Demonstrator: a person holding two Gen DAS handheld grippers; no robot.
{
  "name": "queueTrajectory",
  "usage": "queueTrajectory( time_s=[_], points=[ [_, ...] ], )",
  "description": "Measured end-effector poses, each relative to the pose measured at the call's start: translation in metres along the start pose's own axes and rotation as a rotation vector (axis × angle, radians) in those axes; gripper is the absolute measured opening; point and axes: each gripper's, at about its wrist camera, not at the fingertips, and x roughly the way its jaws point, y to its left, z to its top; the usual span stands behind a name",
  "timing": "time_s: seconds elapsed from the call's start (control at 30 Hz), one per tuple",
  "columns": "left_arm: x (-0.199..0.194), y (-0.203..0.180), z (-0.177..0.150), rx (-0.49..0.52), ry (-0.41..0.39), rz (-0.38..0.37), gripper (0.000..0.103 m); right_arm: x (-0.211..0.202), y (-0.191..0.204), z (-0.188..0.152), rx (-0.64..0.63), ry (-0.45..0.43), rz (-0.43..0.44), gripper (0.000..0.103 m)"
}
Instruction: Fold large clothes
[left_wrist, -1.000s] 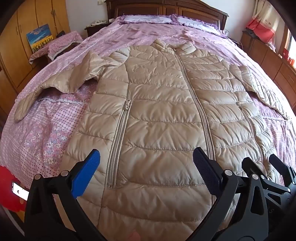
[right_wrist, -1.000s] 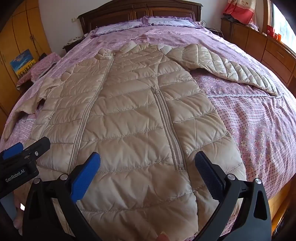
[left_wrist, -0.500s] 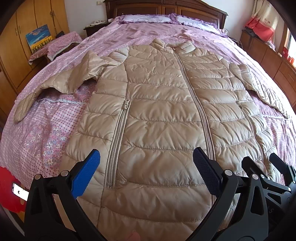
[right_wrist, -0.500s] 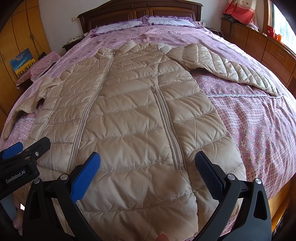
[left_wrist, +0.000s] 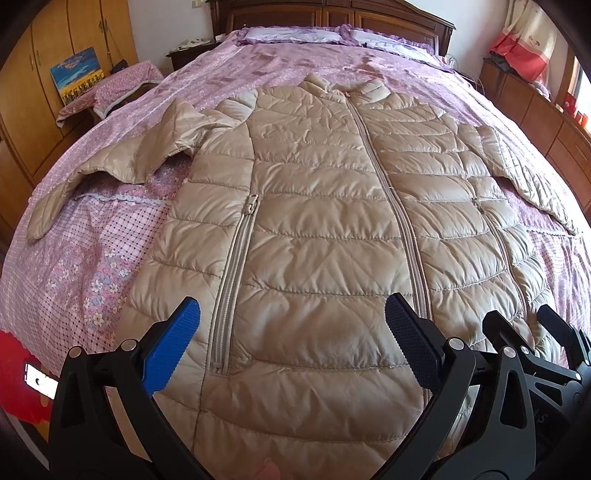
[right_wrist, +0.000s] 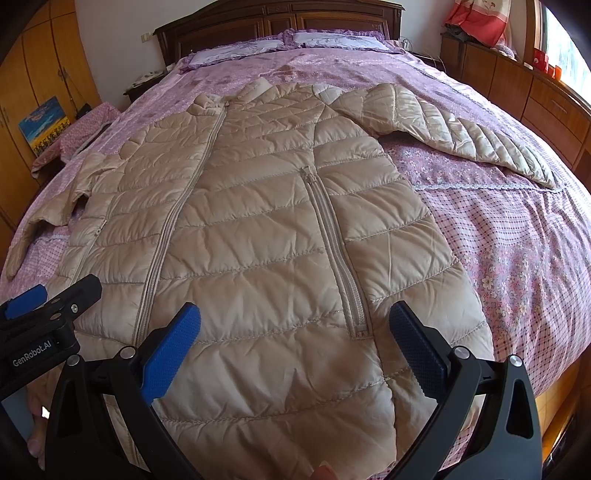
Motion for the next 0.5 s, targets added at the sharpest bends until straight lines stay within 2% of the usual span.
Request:
queueTrajectory(
  time_s=[0.5],
  points=[
    [-0.0003,-0.0001,0.0006,0.001,0.001,0.001,0.1,0.0007,0.0,-0.0002,-0.001,0.001,0.0,0.098]
  ],
)
